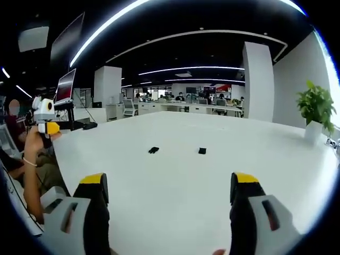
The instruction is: Snap the two parts of the plastic buckle together until the buckle closes and remains connected.
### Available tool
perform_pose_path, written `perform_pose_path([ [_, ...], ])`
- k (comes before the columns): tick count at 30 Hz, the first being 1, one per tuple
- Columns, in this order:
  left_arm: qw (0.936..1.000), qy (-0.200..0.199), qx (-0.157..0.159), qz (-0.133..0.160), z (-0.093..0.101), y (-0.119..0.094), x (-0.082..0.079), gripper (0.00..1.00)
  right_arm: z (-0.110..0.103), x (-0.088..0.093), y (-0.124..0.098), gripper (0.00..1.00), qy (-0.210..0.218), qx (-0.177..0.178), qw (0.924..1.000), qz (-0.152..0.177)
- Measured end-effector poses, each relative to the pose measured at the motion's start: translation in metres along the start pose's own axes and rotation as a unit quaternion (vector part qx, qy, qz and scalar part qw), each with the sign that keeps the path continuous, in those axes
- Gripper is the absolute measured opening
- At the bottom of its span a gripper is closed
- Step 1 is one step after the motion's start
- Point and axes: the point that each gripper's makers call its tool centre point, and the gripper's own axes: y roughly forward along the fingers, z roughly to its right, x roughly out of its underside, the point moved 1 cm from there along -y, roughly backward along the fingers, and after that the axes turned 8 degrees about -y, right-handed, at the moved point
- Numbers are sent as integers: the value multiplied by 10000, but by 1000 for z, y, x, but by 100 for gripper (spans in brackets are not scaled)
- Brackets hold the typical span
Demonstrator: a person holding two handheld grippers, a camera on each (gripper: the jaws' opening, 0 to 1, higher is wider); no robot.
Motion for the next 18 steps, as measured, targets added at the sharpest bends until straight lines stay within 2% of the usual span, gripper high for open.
perform_pose_path([
  [18, 10000, -25, 19, -29, -3, 3, 0, 96, 19, 8, 7, 96, 58, 219, 9997, -131],
])
